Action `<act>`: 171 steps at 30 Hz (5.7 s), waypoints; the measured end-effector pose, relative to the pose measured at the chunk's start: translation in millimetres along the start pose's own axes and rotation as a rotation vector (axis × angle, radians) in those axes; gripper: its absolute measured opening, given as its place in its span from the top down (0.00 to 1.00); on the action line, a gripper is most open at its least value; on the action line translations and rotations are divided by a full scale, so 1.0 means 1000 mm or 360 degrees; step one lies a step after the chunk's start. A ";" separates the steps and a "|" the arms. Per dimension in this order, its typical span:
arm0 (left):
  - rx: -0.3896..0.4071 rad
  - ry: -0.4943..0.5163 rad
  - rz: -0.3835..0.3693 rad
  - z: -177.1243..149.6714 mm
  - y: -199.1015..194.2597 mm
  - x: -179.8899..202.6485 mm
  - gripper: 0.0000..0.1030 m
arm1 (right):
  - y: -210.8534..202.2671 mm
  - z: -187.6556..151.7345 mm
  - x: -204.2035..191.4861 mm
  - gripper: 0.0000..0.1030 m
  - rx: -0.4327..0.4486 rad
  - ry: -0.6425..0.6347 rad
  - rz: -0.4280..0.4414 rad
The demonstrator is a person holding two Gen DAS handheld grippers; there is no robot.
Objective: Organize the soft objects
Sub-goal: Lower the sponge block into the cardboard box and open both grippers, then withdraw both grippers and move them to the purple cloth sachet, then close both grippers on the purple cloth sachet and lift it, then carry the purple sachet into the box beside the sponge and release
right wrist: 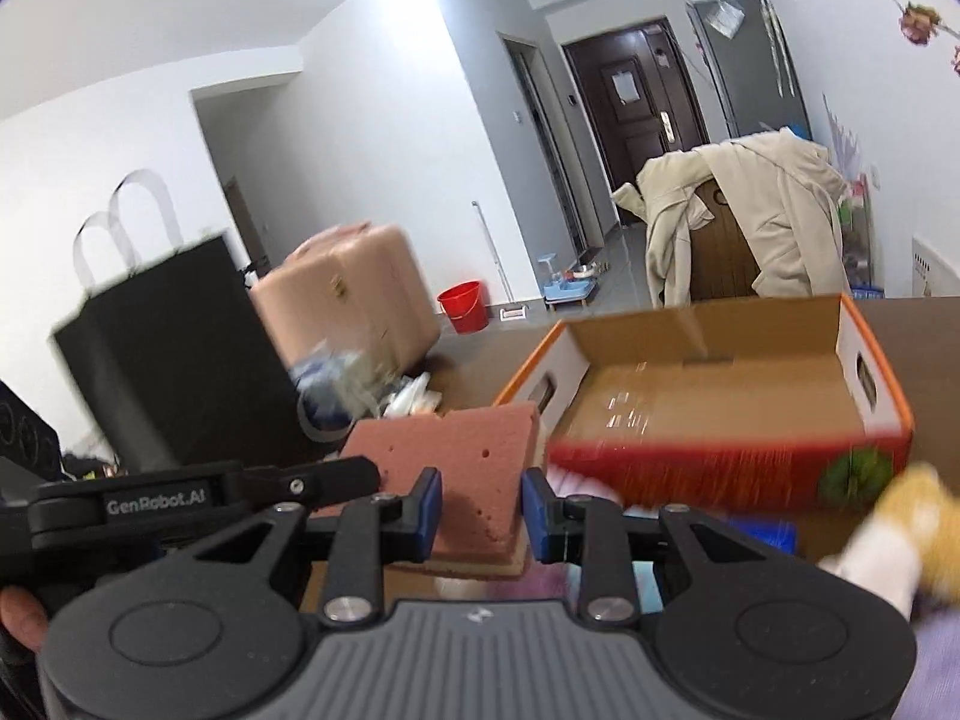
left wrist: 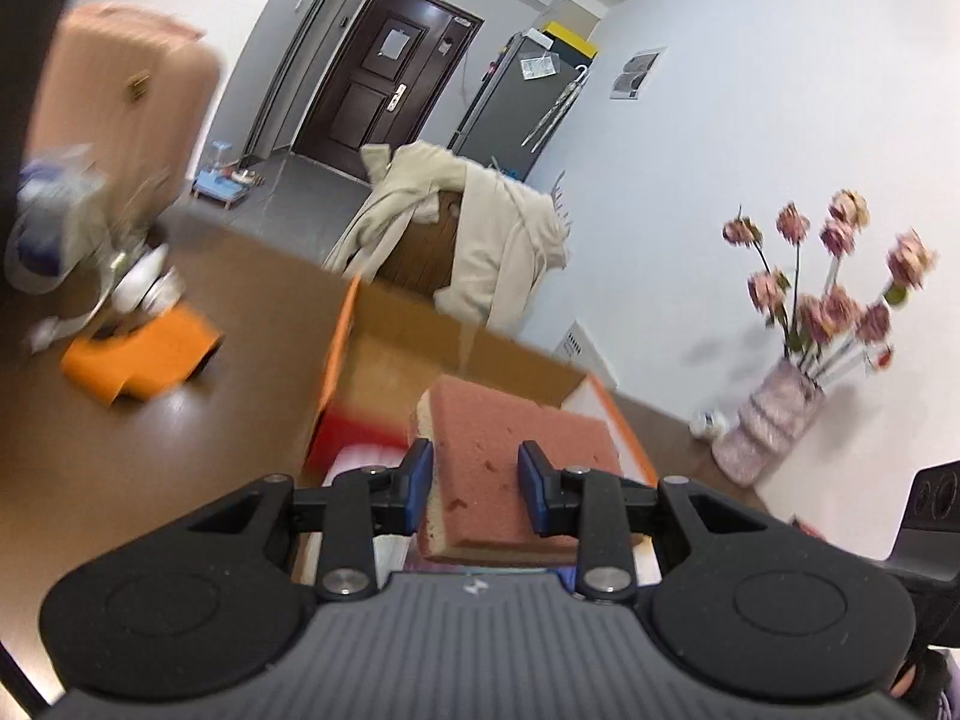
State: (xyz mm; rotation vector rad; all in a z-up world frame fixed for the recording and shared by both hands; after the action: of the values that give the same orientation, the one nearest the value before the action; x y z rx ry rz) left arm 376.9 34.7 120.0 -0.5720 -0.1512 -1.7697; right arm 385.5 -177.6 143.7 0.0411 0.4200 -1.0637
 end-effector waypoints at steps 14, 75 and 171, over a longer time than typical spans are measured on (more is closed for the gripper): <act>-0.0212 0.0096 0.0263 0.026 0.244 -0.034 0.72 | 0.227 0.036 0.129 0.72 -0.0297 0.0183 -0.0229; 0.0405 0.0834 0.0143 -0.179 -0.174 0.103 0.00 | -0.245 -0.105 0.104 0.19 0.0112 -0.0501 -0.0255; -0.0239 0.0580 0.0091 0.021 0.208 0.062 0.35 | 0.115 0.105 0.178 0.47 -0.0212 -0.0452 -0.0541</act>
State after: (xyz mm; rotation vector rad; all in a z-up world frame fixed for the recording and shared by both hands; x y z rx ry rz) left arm 567.8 -69.9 125.5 -0.3477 0.2499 -1.8076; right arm 590.8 -294.5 157.7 -0.3064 0.2427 -1.3508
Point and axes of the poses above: each gripper's, at about its wrist camera, not at the fingertips, and y roughly the way its jaws point, x to its right, z to its top, the point moved 5 cm from there along y, roughly the way its jaws point, and after that the axes turned 15 degrees about x, right-handed, at the moved point
